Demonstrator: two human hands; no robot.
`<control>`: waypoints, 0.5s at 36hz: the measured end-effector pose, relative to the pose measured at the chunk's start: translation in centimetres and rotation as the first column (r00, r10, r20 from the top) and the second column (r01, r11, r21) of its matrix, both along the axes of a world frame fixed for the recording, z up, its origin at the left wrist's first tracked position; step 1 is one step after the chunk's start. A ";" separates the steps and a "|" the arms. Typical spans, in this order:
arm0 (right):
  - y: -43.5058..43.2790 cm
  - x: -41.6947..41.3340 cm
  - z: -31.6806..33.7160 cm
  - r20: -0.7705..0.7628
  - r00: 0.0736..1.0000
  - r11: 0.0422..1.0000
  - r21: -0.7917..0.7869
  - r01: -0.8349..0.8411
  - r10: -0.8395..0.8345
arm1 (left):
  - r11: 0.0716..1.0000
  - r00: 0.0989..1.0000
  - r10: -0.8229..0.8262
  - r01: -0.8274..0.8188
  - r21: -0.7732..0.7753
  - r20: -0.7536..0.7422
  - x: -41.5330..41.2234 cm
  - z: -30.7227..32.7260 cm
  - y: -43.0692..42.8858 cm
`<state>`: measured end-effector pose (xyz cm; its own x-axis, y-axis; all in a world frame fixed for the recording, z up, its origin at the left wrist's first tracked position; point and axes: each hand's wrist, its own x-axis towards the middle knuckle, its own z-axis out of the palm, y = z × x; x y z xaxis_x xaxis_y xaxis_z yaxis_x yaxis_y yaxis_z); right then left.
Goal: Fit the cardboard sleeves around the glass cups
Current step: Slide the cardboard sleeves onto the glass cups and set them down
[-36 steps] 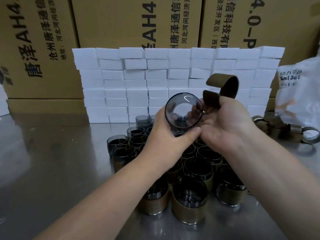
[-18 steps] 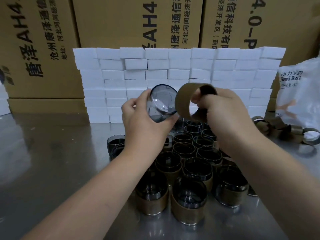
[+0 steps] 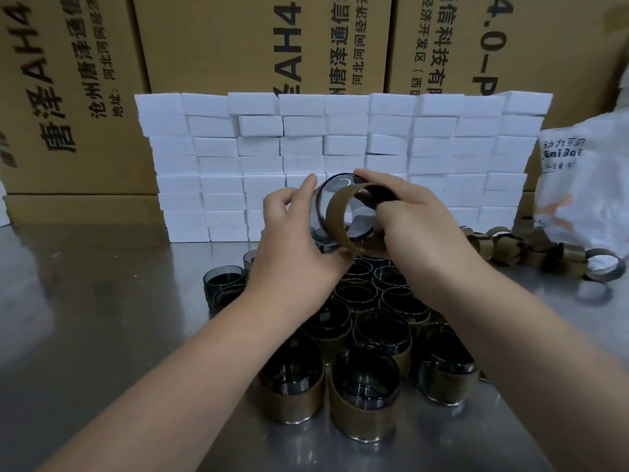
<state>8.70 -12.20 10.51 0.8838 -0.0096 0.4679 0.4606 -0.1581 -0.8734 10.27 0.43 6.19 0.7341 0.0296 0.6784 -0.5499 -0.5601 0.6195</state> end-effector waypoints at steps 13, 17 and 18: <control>-0.1 0.8 -1.0 0.012 0.999 0.982 -0.181 0.053 -0.052 | 0.991 0.994 -0.092 0.096 0.091 -0.051 -1.4 0.4 -0.6; 0.0 0.8 -1.1 0.005 1.000 0.974 -0.226 0.025 -0.024 | 0.995 0.999 -0.041 0.040 0.089 0.014 -1.4 0.4 -0.6; -0.1 0.7 -1.1 0.002 1.000 0.975 -0.224 0.014 -0.014 | 0.995 0.999 -0.025 0.022 0.093 0.028 -1.4 0.4 -0.7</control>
<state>9.40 -12.26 9.40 0.8839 0.0832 0.4602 0.4577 -0.3557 -0.8149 8.82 -0.25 6.56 0.7135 -0.0509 0.6988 -0.5808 -0.6010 0.5491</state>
